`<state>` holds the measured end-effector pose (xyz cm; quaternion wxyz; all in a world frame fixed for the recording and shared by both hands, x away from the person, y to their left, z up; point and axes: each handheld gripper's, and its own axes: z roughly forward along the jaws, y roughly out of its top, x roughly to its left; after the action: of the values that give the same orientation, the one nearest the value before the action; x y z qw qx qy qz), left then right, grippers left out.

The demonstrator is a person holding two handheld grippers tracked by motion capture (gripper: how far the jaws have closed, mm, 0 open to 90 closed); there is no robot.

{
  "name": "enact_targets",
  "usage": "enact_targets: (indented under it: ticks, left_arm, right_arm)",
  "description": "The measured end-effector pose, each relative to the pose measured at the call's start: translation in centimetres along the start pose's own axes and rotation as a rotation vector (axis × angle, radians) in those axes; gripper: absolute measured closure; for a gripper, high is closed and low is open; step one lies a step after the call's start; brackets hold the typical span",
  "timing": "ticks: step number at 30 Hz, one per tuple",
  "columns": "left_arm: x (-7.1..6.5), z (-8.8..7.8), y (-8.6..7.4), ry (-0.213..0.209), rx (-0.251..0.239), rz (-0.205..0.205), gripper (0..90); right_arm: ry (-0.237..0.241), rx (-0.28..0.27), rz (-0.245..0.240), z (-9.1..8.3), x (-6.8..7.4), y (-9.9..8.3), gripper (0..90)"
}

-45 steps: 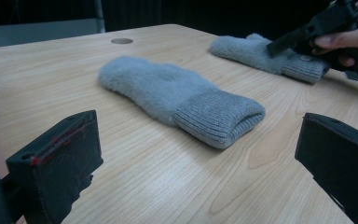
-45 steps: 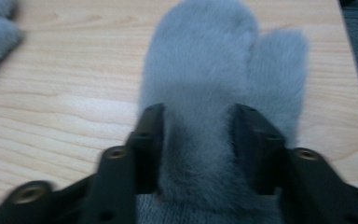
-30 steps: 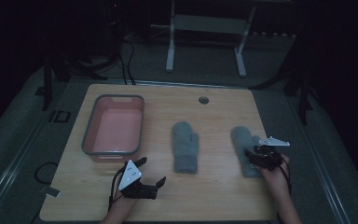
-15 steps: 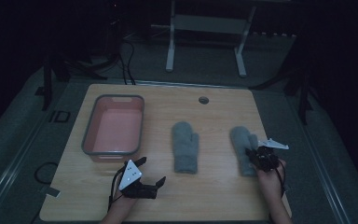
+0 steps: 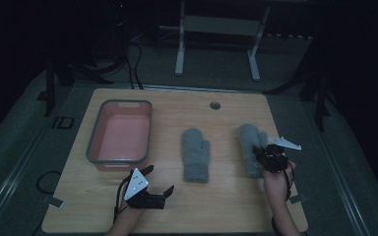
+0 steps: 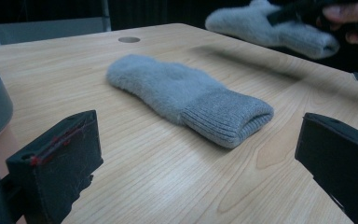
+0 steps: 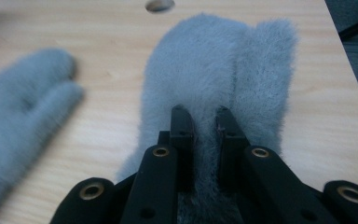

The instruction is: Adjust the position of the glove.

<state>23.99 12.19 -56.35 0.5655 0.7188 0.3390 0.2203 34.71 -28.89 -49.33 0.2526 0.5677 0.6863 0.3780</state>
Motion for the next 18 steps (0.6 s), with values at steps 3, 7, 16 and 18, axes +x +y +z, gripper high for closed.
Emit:
enact_targets:
  ticks: [3,7,16,18]
  left_arm:
    - [-0.1,0.0,0.0,-0.002,0.0,0.006,0.6]
    - [0.0,0.0,0.0,0.009,-0.002,0.012,0.6]
    - [0.0,-0.1,0.1,0.007,-0.01,0.006,0.7]
    - [0.0,-0.2,0.1,0.007,-0.012,0.004,0.6]
  right_arm:
    - [-0.016,-0.022,-0.025,0.0,1.7,1.2,81.1]
    - [0.007,-0.036,-0.036,0.4,4.2,2.2,81.0]
    - [0.09,-0.037,-0.006,1.5,10.1,2.9,81.0]
    - [0.097,-0.028,-0.01,1.8,11.4,2.7,81.0]
